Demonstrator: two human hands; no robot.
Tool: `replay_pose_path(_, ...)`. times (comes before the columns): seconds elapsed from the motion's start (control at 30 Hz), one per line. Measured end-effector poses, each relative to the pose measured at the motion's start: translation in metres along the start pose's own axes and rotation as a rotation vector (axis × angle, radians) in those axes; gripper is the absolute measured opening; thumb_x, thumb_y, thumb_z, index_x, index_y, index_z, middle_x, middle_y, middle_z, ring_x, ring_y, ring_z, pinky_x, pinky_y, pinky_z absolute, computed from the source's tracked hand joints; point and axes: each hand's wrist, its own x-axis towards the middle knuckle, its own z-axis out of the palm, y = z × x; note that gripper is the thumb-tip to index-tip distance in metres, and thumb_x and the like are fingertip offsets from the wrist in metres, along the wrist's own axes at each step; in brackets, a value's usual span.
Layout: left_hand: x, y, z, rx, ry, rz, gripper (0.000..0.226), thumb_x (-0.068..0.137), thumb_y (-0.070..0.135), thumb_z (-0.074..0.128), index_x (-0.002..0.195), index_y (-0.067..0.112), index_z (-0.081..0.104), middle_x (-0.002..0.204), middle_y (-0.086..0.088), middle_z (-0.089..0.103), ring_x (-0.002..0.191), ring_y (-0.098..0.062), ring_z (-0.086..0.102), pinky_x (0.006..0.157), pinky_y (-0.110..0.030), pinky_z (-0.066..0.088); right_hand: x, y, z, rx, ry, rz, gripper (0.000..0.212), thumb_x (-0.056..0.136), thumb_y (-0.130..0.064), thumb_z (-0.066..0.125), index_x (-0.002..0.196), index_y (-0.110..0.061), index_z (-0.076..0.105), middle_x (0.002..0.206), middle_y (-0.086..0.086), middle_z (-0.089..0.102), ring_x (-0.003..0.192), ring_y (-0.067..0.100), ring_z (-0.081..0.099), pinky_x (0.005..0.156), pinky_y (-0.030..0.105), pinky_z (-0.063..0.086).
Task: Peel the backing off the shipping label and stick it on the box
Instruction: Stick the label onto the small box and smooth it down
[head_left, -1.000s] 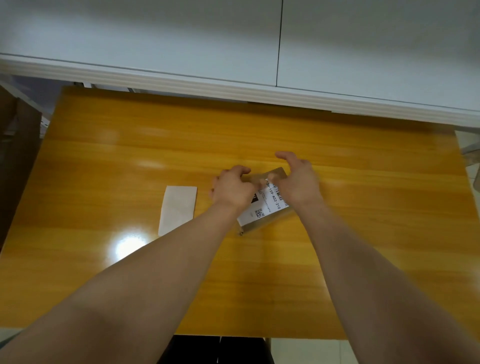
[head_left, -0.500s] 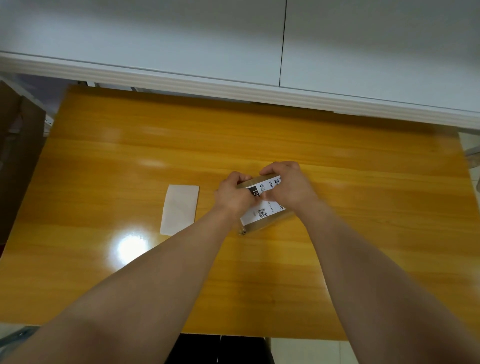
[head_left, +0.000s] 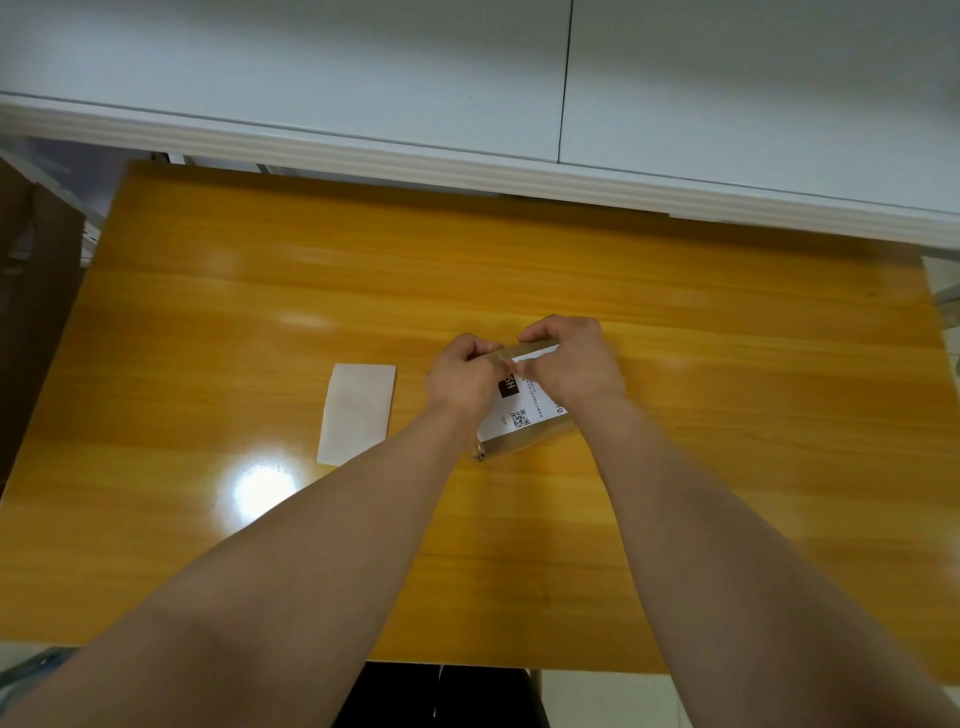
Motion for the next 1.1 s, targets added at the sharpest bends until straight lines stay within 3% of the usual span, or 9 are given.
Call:
replay_pose_path(0.43,0.004,0.005,-0.001,0.082,-0.005,0.038,0.014,0.071,0.023,0.074,0.080,0.024,0.064,0.090,-0.007,0.075,0.086,-0.031,0.072,0.079,-0.047,0.058,0.003,0.001,0.003,-0.019,0.003,0.022,0.027,0.071,-0.029,0.082,0.090,-0.039,0.066,0.125,-0.002,0.051,0.081,0.019,0.067,0.072,0.039,0.061)
replay_pose_path(0.53,-0.001,0.004,-0.006,-0.009,-0.040,0.027,0.012,0.086,0.020,0.071,0.097,0.019,0.067,0.087,-0.002,0.072,0.080,-0.024,0.068,0.069,-0.036,0.056,0.003,-0.002,0.005,0.009,0.032,0.038,0.020,0.073,-0.024,0.076,0.083,-0.038,0.065,0.121,0.001,0.059,0.075,0.018,0.067,0.063,0.033,0.057)
replay_pose_path(0.67,-0.010,0.004,-0.016,-0.119,-0.087,0.013,0.037,0.088,0.001,0.064,0.123,0.014,0.057,0.102,0.002,0.062,0.077,-0.010,0.062,0.049,-0.015,0.048,-0.003,-0.006,0.002,0.027,0.063,0.064,0.015,0.080,-0.023,0.069,0.084,-0.037,0.066,0.119,0.005,0.062,0.071,0.020,0.067,0.059,0.030,0.054)
replay_pose_path(0.77,-0.012,0.001,-0.021,-0.123,-0.133,0.002,0.050,0.083,-0.008,0.063,0.127,0.014,0.055,0.114,-0.005,0.061,0.081,-0.011,0.060,0.047,-0.013,0.048,-0.012,-0.003,-0.003,-0.094,0.053,-0.011,0.016,0.087,-0.031,0.068,0.101,-0.038,0.068,0.132,0.000,0.054,0.091,0.019,0.066,0.070,0.031,0.053)
replay_pose_path(0.87,-0.011,-0.001,-0.022,-0.083,-0.174,0.028,0.054,0.080,-0.011,0.061,0.126,0.017,0.055,0.125,-0.010,0.061,0.087,-0.012,0.061,0.057,-0.017,0.050,-0.020,0.000,-0.005,-0.253,0.025,-0.194,0.033,0.087,-0.034,0.071,0.119,-0.038,0.066,0.147,-0.005,0.044,0.130,0.024,0.041,0.100,0.038,0.043)
replay_pose_path(0.97,-0.012,-0.001,-0.021,-0.044,-0.198,0.054,0.058,0.080,-0.014,0.060,0.129,0.015,0.054,0.127,-0.012,0.061,0.088,-0.011,0.061,0.062,-0.020,0.049,-0.025,0.000,-0.004,-0.284,-0.057,-0.264,0.041,0.085,-0.032,0.073,0.125,-0.036,0.063,0.151,-0.008,0.044,0.137,0.025,0.029,0.112,0.038,0.029)
replay_pose_path(1.1,-0.010,-0.004,-0.021,-0.027,-0.191,0.067,0.053,0.079,-0.016,0.060,0.126,0.010,0.057,0.124,-0.016,0.063,0.084,-0.014,0.062,0.059,-0.022,0.050,-0.024,0.002,-0.002,-0.147,-0.081,-0.238,0.040,0.085,-0.027,0.073,0.124,-0.034,0.064,0.135,-0.004,0.059,0.133,0.022,0.040,0.110,0.044,0.036)
